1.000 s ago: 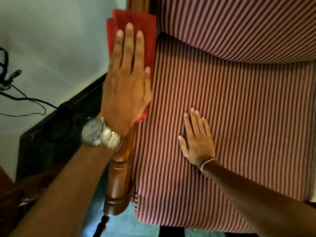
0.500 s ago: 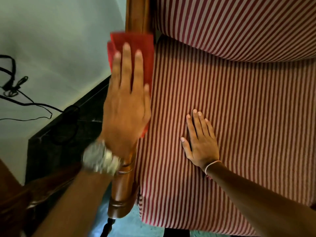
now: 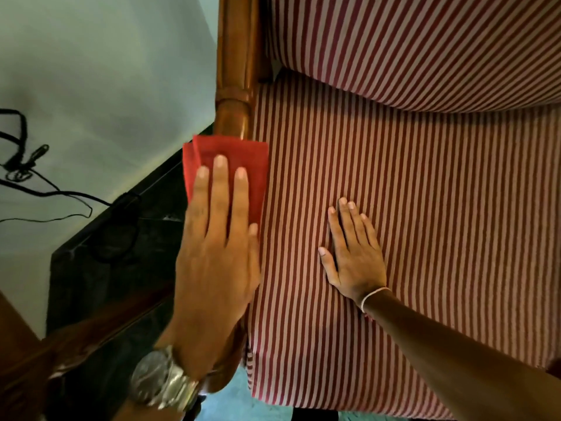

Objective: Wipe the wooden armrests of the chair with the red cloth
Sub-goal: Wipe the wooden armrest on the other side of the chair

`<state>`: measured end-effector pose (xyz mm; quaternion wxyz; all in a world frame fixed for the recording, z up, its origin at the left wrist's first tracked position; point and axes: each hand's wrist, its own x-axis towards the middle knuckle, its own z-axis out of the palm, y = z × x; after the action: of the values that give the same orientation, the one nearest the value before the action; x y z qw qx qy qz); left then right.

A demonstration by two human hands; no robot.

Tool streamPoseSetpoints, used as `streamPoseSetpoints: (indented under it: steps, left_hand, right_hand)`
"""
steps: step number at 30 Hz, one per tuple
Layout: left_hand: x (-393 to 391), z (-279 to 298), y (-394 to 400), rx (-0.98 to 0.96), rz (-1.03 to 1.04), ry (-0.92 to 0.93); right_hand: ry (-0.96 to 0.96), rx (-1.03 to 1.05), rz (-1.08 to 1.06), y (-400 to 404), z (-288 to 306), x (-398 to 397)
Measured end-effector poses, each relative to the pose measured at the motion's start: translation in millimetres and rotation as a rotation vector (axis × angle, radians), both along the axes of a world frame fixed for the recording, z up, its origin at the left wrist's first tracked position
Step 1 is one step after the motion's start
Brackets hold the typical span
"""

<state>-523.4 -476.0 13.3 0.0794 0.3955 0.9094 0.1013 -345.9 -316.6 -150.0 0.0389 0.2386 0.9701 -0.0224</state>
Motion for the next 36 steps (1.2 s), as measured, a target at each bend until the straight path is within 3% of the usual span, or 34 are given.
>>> streamPoseSetpoints:
  steps: [8,15,22,29,32,36]
  left_hand:
    - [-93.8,2.6,103.6,0.053,0.093,0.034]
    - [7.9,-4.7,-12.6,-0.087,-0.032,0.073]
    - [-95.7,6.8,104.5,-0.017,0.021,0.074]
    - [-9.8,-5.1,7.6,-0.022,-0.005,0.025]
    - [-2.7,-4.0,-6.6,-0.032,-0.001,-0.011]
    - [-9.0,7.9,-10.3,0.230,0.035,-0.288]
  right_hand:
    - [0.002,-0.008,-0.001,0.5,2.1,-2.0]
    - [0.038,-0.032,-0.010,-0.1,-0.9,0.6]
    - [0.011,-0.059,-0.014,-1.0,6.5,-1.3]
    - [0.005,-0.136,-0.007,0.7,18.5,-2.0]
    - [0.096,-0.308,-0.134,-6.4,39.9,-13.1]
    - [0.512,-1.013,-0.490,-21.4,98.2,-55.6]
